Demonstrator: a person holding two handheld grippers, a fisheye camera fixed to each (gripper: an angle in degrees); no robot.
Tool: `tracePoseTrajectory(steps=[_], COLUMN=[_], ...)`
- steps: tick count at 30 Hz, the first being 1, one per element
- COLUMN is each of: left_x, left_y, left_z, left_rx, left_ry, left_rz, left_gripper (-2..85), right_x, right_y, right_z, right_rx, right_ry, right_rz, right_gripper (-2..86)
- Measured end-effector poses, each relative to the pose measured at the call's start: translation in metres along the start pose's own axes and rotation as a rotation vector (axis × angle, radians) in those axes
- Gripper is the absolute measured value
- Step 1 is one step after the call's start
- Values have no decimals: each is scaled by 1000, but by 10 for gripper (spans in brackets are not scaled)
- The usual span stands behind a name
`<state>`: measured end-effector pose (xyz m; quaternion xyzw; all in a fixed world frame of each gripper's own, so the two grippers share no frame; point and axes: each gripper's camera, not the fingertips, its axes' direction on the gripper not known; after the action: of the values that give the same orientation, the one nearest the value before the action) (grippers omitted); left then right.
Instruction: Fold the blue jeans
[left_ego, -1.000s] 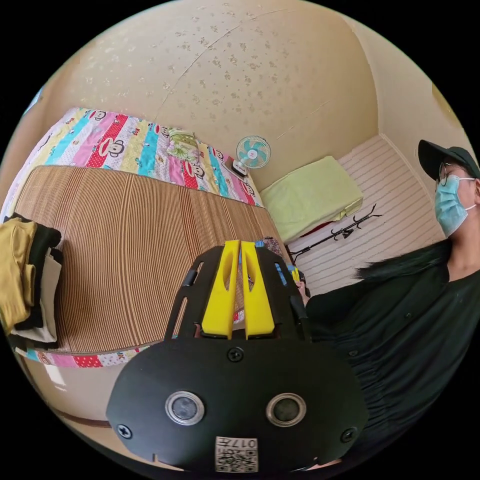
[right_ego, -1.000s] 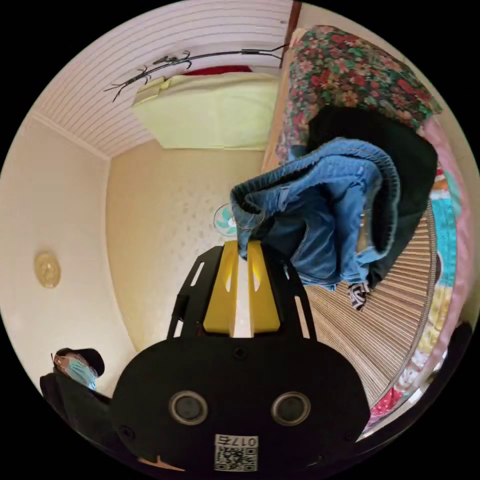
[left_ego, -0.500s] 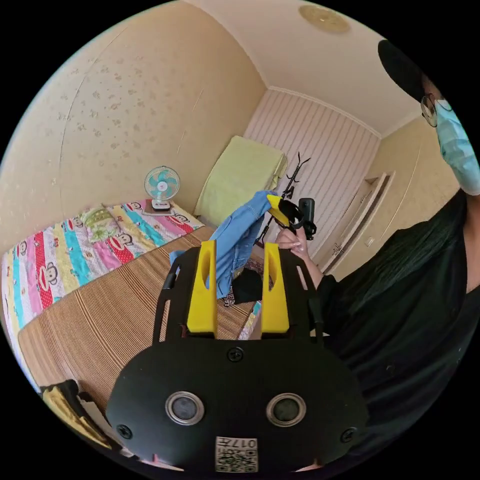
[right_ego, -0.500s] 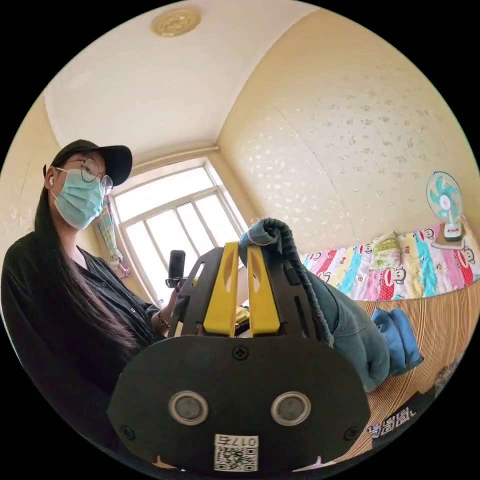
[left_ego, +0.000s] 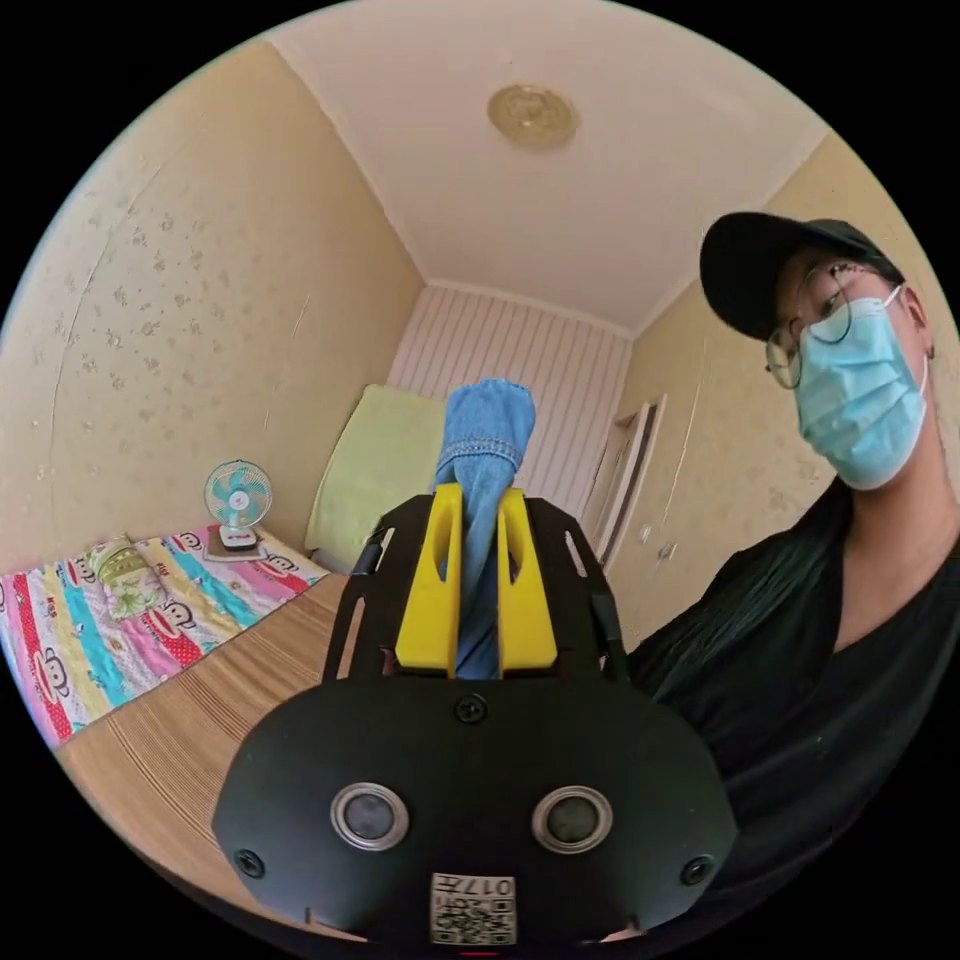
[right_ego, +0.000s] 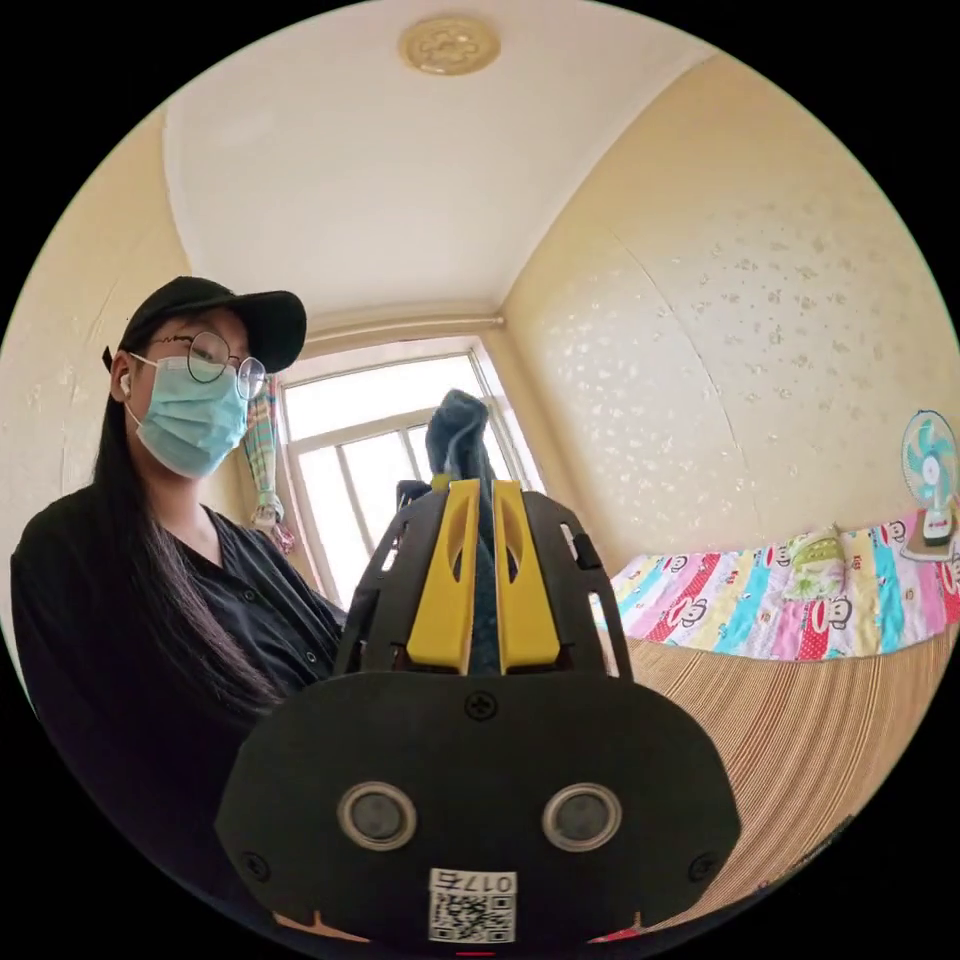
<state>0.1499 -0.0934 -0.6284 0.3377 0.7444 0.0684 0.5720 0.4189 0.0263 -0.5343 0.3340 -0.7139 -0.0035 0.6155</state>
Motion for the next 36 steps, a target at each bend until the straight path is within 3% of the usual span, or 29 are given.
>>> tracePoseTrajectory(steps=[4,6,9,13,16,20,23,25,31,36], left_x=[44,59,76,84,92,102,95,94,140,162], left_y=[-41,-52,-63,-69,-74,-83,-81,-79,-111,-180], left_z=[-22,-25,-24,-29,-54,-103,-119,-131,-186,-212], left_rx=[20,11,-20,-53,-33,-17,-68,-48,197,385], left_ry=[-8,-6,-19,-37,-112,-282,-344,-318,-357,-437], left_rz=[118,161,202,159,144,151,123,115,221,313], left_gripper=[58,58,59,60,61,64,47,23,3,1], right_x=[19,29,44,56,48,1,-45,-68,-182,-281], right_y=[45,68,67,45,21,-53,-114,-150,-229,-277], right_z=[-30,-34,-14,46,51,-21,-69,-80,-88,-88], right_rx=[-86,-41,-26,-256,-217,-75,103,107,54,120], right_ry=[47,-75,-229,-532,-719,-484,-423,-350,-256,-85], right_rz=[282,386,466,532,527,282,47,-11,-315,-605], right_gripper=[148,209,228,200,75,15,7,5,6,6])
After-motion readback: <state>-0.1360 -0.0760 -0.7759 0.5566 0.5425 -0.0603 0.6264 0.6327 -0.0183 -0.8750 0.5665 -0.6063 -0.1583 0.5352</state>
